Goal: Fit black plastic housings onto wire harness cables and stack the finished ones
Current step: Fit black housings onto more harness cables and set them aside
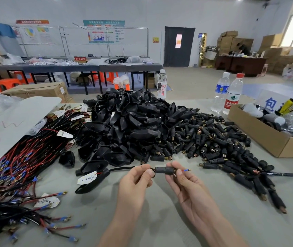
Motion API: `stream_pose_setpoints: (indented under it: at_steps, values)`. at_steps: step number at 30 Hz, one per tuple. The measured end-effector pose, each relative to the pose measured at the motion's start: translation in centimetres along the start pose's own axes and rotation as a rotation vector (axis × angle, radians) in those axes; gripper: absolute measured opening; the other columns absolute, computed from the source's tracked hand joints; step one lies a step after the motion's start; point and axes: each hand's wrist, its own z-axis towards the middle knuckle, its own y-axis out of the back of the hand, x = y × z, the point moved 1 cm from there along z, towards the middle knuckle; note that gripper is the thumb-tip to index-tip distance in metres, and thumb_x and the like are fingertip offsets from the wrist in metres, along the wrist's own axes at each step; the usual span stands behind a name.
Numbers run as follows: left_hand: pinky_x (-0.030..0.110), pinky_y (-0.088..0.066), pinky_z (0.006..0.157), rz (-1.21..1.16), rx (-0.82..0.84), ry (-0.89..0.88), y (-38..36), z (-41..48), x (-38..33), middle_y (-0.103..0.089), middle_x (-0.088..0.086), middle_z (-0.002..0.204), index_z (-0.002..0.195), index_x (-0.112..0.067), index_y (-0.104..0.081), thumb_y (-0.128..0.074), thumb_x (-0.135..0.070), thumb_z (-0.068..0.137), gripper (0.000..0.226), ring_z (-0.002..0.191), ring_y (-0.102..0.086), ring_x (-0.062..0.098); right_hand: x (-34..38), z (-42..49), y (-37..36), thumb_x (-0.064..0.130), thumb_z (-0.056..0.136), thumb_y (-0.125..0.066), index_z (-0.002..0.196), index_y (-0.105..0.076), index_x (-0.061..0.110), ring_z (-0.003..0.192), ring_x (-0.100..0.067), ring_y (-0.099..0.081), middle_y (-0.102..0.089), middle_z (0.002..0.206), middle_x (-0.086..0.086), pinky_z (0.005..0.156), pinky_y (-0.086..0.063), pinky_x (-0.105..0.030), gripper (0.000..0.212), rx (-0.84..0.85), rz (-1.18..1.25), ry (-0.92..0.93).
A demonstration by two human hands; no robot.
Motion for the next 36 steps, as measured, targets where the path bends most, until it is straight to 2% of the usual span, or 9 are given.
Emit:
stream_pose_setpoints:
  at_steps: [3,5,8,12,15,19,24,32,36]
  values:
    - [0.018,-0.054,0.071,0.033,-0.03,-0.006,0.2,0.0,0.0,-0.071,-0.004,0.072,0.091,-0.014,-0.074,-0.069,-0.01,0.091,0.006,0.065,-0.06,0.006,0.0,0.0,0.0,-0.001,0.091,-0.053,0.111,-0.066,-0.007,0.101,-0.018,-0.073,-0.074,0.112,-0.016,0.076,-0.06,-0.023,0.025,0.011,-0.02,0.017]
    - [0.016,-0.052,0.068,0.151,-0.03,-0.074,0.3,-0.3,0.0,-0.068,-0.004,0.07,0.088,-0.016,-0.073,-0.067,-0.012,0.093,0.009,0.065,-0.058,0.005,-0.3,0.1,-0.1,-0.002,0.095,-0.05,0.112,-0.066,-0.006,0.102,-0.018,-0.073,-0.074,0.112,-0.016,0.076,-0.06,-0.022,0.024,0.014,-0.053,0.035]
    - [0.024,-0.05,0.071,0.302,-0.037,-0.172,0.1,-0.7,0.2,-0.064,-0.002,0.067,0.083,-0.023,-0.07,-0.064,-0.017,0.096,0.015,0.066,-0.056,0.005,-0.6,0.2,0.0,0.0,0.093,-0.051,0.111,-0.067,-0.004,0.105,-0.019,-0.072,-0.074,0.111,-0.016,0.077,-0.059,-0.021,0.024,0.011,-0.084,0.064]
    - [0.017,-0.052,0.072,0.17,-0.044,-0.139,-0.5,-0.8,0.1,-0.066,-0.007,0.068,0.087,-0.021,-0.072,-0.067,-0.016,0.094,0.009,0.07,-0.06,0.004,-0.5,0.4,0.1,0.005,0.091,-0.055,0.113,-0.066,-0.003,0.108,-0.019,-0.071,-0.074,0.113,-0.015,0.079,-0.058,-0.021,0.026,0.004,-0.078,0.102]
    - [0.019,-0.054,0.079,0.061,-0.022,-0.11,-0.9,-1.1,0.2,-0.073,-0.006,0.087,0.097,-0.025,-0.067,-0.071,-0.023,0.09,0.008,0.081,-0.067,0.007,-0.2,0.6,0.3,0.008,0.083,-0.061,0.11,-0.068,-0.004,0.102,-0.019,-0.073,-0.074,0.112,-0.017,0.074,-0.059,-0.022,0.03,-0.03,0.015,0.085]
    - [0.016,-0.048,0.061,0.223,-0.022,-0.194,-1.2,-1.5,0.5,-0.07,-0.002,0.082,0.094,-0.039,-0.062,-0.07,-0.031,0.091,0.012,0.067,-0.062,0.006,-0.2,0.7,0.4,0.009,0.082,-0.063,0.091,-0.08,0.003,0.103,-0.02,-0.072,-0.074,0.111,-0.016,0.072,-0.059,-0.023,0.019,-0.049,0.054,0.067]
    - [0.012,-0.047,0.062,0.349,-0.09,-0.313,-0.8,-1.4,0.6,-0.069,-0.016,0.084,0.097,-0.042,-0.062,-0.064,-0.034,0.094,0.009,0.073,-0.064,0.007,-0.2,0.5,0.2,0.009,0.084,-0.063,0.092,-0.079,0.002,0.105,-0.021,-0.072,-0.073,0.114,-0.017,0.074,-0.06,-0.023,0.02,-0.02,0.048,0.035]
    - [0.009,-0.041,0.06,0.432,-0.045,-0.327,-0.4,-0.7,0.7,-0.065,-0.02,0.08,0.096,-0.048,-0.063,-0.063,-0.029,0.096,0.019,0.07,-0.059,0.003,-0.4,0.3,-0.2,0.007,0.086,-0.061,0.112,-0.068,-0.007,0.107,-0.024,-0.071,-0.071,0.118,-0.022,0.076,-0.06,-0.025,0.03,-0.026,0.043,0.035]
    - [0.01,-0.045,0.062,0.333,-0.054,-0.305,-0.7,-1.1,0.4,-0.068,-0.02,0.087,0.099,-0.05,-0.061,-0.067,-0.033,0.093,0.019,0.071,-0.062,0.003,-0.4,0.4,-0.2,0.007,0.085,-0.063,0.097,-0.076,-0.003,0.101,-0.021,-0.073,-0.073,0.113,-0.019,0.072,-0.06,-0.022,0.021,-0.04,0.033,0.064]
